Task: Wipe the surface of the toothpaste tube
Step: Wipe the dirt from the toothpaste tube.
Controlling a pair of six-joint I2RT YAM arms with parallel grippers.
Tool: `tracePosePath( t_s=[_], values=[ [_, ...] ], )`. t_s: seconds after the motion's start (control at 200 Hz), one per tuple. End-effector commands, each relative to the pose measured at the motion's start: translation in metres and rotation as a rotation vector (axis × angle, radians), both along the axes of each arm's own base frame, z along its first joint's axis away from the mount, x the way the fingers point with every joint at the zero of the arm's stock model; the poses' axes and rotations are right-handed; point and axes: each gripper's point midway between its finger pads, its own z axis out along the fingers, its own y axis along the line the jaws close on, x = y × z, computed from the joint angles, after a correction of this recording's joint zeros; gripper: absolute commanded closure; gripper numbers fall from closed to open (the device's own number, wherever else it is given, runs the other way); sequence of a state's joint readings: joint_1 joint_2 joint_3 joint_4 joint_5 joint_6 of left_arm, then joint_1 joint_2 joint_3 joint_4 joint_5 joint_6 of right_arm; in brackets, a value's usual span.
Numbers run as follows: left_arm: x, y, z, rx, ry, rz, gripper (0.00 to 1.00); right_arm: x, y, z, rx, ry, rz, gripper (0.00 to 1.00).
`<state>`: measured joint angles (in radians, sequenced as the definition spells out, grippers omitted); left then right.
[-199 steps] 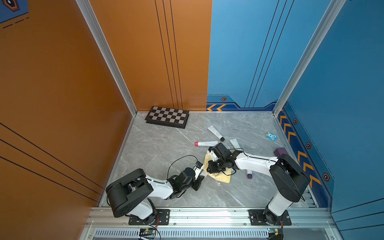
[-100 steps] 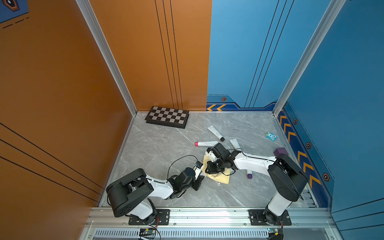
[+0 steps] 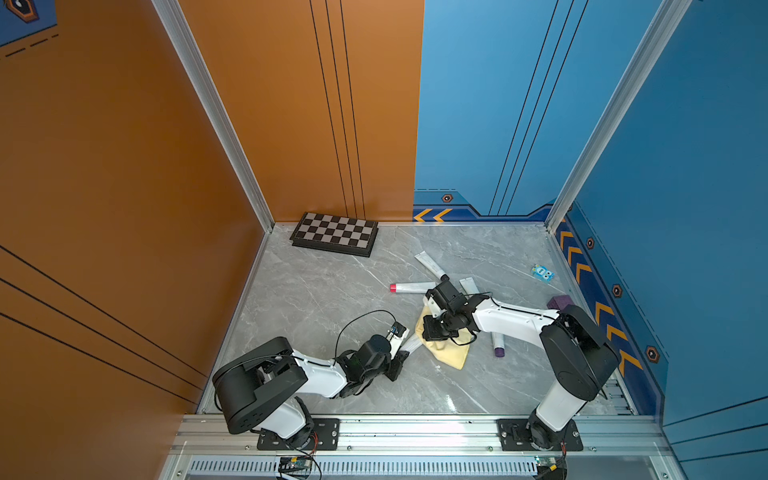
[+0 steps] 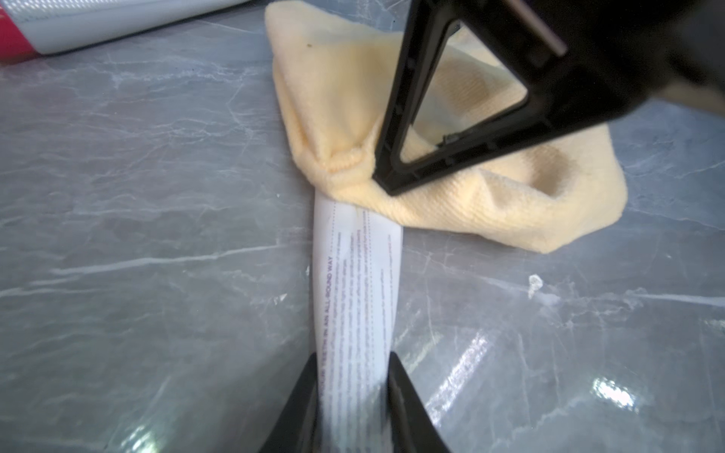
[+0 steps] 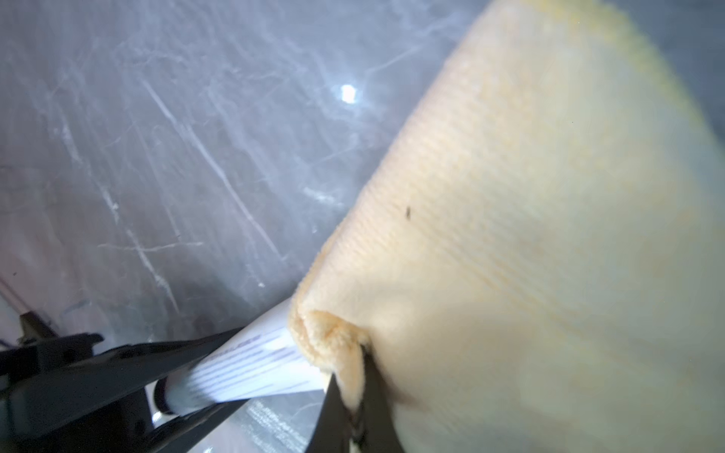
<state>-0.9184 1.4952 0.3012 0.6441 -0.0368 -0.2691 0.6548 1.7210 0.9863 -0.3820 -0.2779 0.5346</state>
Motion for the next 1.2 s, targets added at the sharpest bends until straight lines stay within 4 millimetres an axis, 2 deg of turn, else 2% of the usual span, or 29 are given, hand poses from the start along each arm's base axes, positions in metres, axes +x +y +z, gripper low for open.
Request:
tracePosePath(
  t_s=[0.0,0.16,0.29,0.365,0.43,0.646,0.761,0.996,1.196],
  values=[
    [-0.020,0.030,-0.046,0.174,0.109,0.005,0.88,-0.019,-0.088,-0.048,-0.386,0.109,-0.072,1.00],
    [-0.022,0.026,-0.047,0.177,0.113,-0.008,0.88,-0.010,-0.072,-0.045,-0.349,0.106,-0.051,1.00],
    [-0.022,0.025,-0.048,0.180,0.115,-0.016,0.88,-0.019,-0.047,-0.042,-0.294,0.128,0.006,1.00],
    [-0.023,0.023,-0.048,0.178,0.115,-0.022,0.88,-0.023,-0.042,-0.036,-0.267,0.132,0.007,1.00],
    [-0.024,0.021,-0.048,0.177,0.118,-0.031,0.87,-0.018,-0.048,-0.026,-0.263,0.104,-0.021,1.00],
    [-0.029,0.008,-0.052,0.181,0.135,-0.086,0.87,0.006,-0.060,0.030,-0.196,-0.012,-0.091,1.00],
    [-0.032,0.006,-0.051,0.179,0.132,-0.098,0.87,0.008,-0.051,0.045,-0.127,-0.014,-0.074,1.00],
    [-0.038,-0.002,-0.055,0.252,0.102,-0.126,0.86,-0.002,-0.022,0.037,-0.019,0.065,-0.013,1.00],
    [-0.036,0.005,-0.057,0.356,0.015,-0.088,0.87,-0.010,-0.011,0.023,-0.012,0.099,0.010,1.00]
  ],
)
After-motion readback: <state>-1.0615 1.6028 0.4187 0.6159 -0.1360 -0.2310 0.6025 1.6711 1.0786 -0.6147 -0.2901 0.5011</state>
